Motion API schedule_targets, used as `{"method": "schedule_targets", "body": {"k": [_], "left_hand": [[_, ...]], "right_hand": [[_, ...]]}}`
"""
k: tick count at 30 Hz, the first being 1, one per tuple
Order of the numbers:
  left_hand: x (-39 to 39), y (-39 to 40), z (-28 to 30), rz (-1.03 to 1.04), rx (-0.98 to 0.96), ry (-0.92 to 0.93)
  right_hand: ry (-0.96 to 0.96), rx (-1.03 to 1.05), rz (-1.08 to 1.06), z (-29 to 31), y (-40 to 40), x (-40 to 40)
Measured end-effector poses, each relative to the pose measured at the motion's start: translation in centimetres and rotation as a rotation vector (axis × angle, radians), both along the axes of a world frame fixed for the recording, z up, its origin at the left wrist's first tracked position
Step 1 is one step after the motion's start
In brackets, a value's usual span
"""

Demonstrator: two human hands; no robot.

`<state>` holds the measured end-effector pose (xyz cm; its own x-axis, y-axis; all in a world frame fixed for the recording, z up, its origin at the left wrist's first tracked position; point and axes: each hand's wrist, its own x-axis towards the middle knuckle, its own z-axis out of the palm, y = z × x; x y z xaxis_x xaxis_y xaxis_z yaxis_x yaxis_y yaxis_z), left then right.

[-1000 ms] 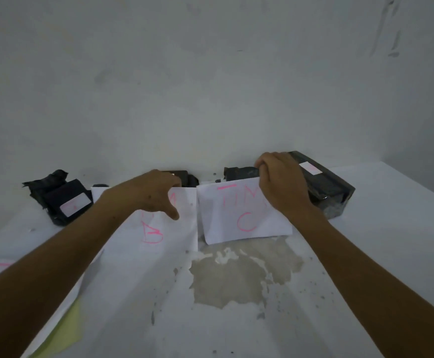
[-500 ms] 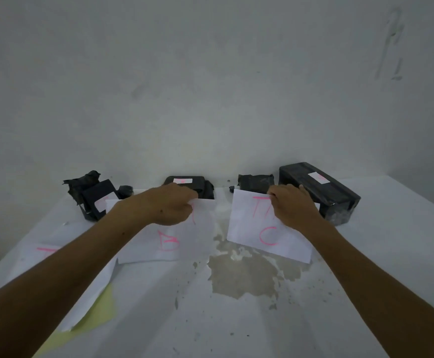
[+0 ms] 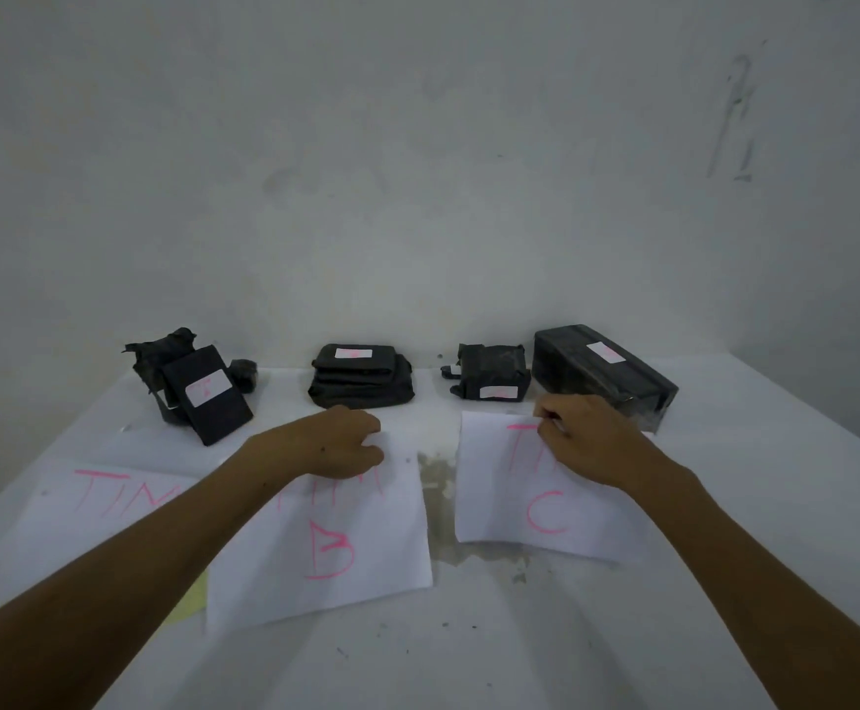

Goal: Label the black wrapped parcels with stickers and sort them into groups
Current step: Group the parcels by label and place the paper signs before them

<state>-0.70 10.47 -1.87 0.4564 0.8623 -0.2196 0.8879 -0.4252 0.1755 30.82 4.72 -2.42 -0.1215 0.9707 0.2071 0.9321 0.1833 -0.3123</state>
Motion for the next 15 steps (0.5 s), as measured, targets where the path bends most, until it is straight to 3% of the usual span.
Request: {"method": "schedule_targets", "body": {"k": [9,15], "left_hand": [[0.7,-0.2,-3.5,0.015,-0.109,-0.004],[0.2,0.5,-2.6,-0.016,0.097,-0.163]], "right_hand": [[-0.033,-0.018,-0.034,-1.3,-1.2,0.1],[-0.06,0.259,0.056,0.2,-1.2,-0.3]]}}
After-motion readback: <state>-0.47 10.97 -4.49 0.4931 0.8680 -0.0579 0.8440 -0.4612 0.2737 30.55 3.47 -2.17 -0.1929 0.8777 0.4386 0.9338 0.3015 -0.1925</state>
